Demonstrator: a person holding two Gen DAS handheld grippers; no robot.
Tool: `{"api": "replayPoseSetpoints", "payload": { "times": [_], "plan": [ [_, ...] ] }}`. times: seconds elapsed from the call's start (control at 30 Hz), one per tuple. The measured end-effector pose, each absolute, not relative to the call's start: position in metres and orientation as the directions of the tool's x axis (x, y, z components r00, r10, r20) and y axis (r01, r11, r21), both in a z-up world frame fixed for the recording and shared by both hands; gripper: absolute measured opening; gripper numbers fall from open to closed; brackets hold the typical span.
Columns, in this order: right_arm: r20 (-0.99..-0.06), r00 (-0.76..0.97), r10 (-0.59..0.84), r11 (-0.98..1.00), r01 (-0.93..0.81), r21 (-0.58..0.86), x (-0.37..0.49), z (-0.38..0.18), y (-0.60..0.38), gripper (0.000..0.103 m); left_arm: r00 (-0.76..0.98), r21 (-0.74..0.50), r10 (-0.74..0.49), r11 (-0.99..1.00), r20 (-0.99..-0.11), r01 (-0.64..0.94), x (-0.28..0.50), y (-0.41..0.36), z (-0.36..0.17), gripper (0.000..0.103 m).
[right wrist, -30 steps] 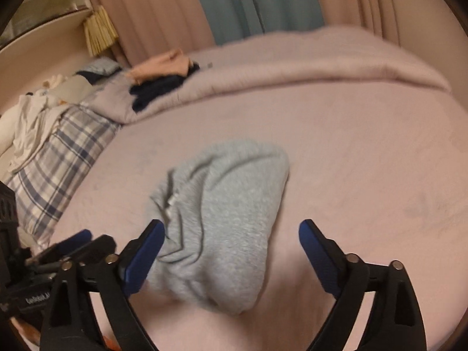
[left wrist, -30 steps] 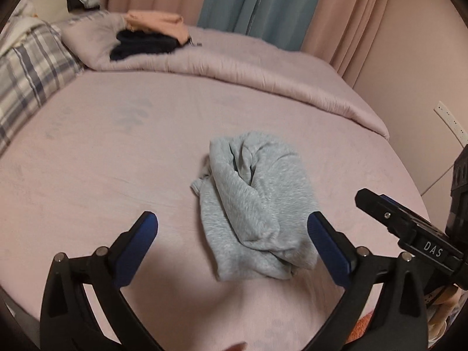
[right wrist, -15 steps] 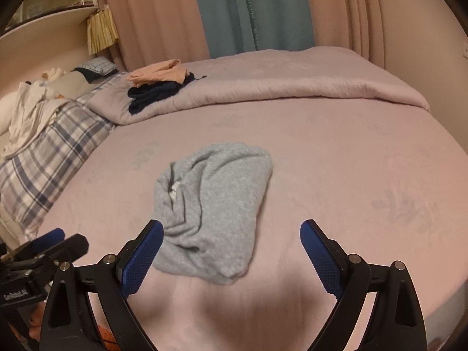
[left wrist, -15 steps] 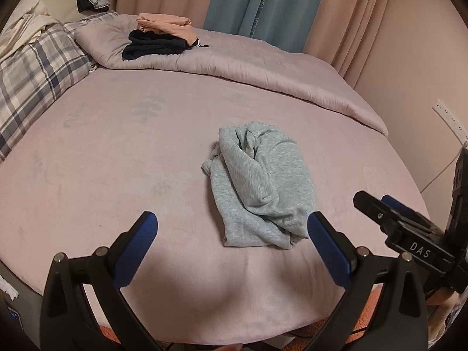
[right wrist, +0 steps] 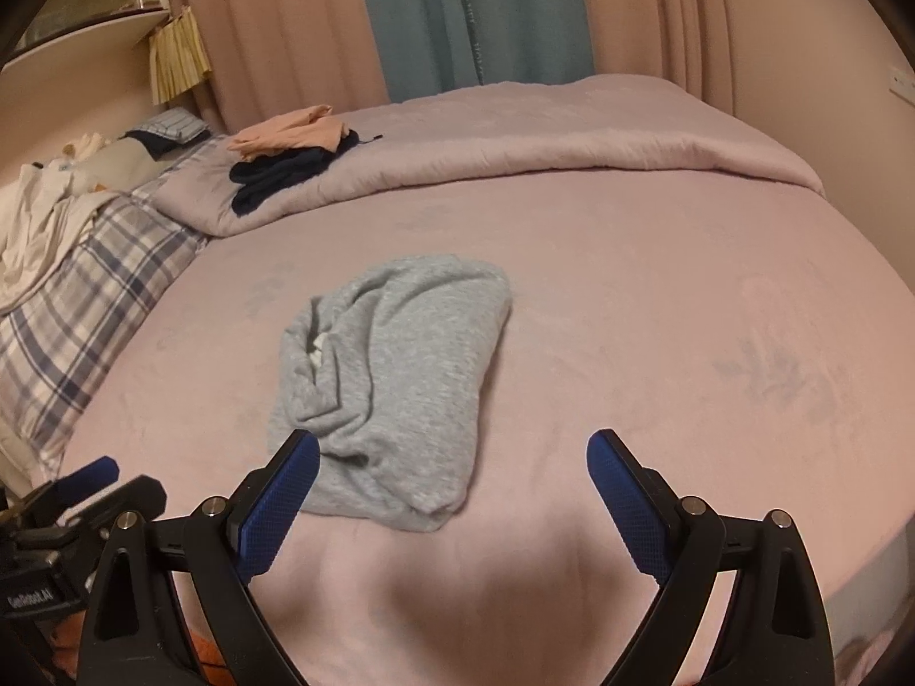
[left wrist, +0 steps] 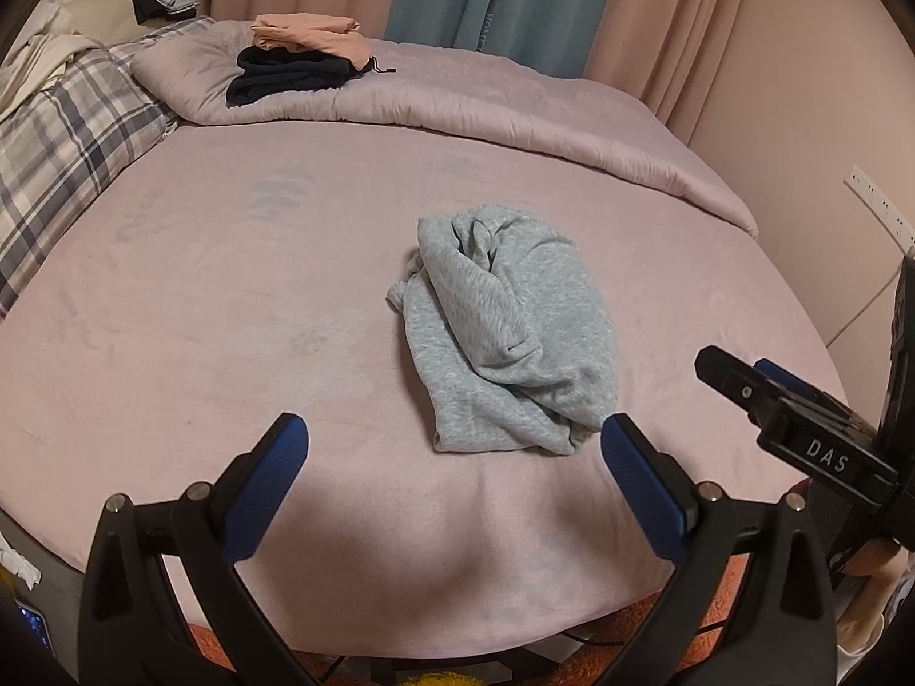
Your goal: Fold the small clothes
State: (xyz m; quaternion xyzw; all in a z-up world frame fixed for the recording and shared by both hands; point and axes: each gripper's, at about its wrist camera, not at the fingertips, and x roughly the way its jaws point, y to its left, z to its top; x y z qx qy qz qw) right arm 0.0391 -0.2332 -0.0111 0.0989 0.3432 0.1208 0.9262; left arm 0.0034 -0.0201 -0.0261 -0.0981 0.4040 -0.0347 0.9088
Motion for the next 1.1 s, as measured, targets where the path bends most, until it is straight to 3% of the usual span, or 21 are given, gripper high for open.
{"api": "replayPoseSetpoints", "payload": {
  "times": [1.1],
  "plan": [
    [-0.607, 0.741, 0.287, 0.950, -0.138, 0.280, 0.0410, -0.0154, -0.2430, 0.094, 0.657, -0.203, -0.151, 0.979, -0.739, -0.004, 0.0004, -0.0287, -0.0206, 0.102]
  ]
}}
